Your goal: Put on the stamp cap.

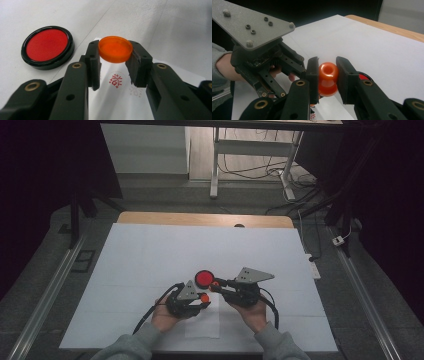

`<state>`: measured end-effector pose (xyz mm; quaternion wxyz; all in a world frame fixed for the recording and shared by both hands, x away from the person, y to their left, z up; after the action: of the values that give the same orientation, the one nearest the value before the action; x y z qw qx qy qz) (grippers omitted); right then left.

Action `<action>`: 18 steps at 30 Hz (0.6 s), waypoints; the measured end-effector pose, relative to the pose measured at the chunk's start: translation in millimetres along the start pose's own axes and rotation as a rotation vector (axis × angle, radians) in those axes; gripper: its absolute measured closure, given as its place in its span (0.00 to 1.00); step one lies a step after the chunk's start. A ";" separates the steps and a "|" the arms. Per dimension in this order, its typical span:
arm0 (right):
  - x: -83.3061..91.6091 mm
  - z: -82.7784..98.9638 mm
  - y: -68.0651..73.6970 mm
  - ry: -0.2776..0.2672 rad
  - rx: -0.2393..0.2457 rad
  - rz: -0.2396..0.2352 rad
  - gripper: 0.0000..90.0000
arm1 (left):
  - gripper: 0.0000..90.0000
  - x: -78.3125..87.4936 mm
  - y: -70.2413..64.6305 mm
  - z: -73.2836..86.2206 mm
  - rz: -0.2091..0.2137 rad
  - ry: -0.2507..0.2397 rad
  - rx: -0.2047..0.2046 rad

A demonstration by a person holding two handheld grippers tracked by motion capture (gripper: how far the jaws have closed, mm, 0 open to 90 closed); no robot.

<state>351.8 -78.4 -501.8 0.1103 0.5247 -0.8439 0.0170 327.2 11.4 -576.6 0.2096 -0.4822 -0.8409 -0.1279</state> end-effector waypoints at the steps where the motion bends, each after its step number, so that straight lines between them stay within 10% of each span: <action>1: -0.4 0.3 0.5 0.000 -0.003 -0.002 0.80 | 0.72 -0.3 -0.3 -0.1 -0.002 -0.001 0.000; 18: -9.1 9.0 10.9 0.027 -0.016 -0.038 0.80 | 0.72 1.9 -0.6 -3.4 0.002 -0.017 0.007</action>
<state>344.5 -66.8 -511.5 0.1260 0.5394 -0.8324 0.0154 326.6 11.1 -572.7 0.2041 -0.4833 -0.8427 -0.1207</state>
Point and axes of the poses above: each handheld gripper's, and its own axes: x roughly backward along the jaws, z roughly out of its underside, y roughly to its left, the point moved 9 cm from there along -x, roughly forward along the jaws, and after that the axes turned 10 degrees about -y, right-handed, at the moved point
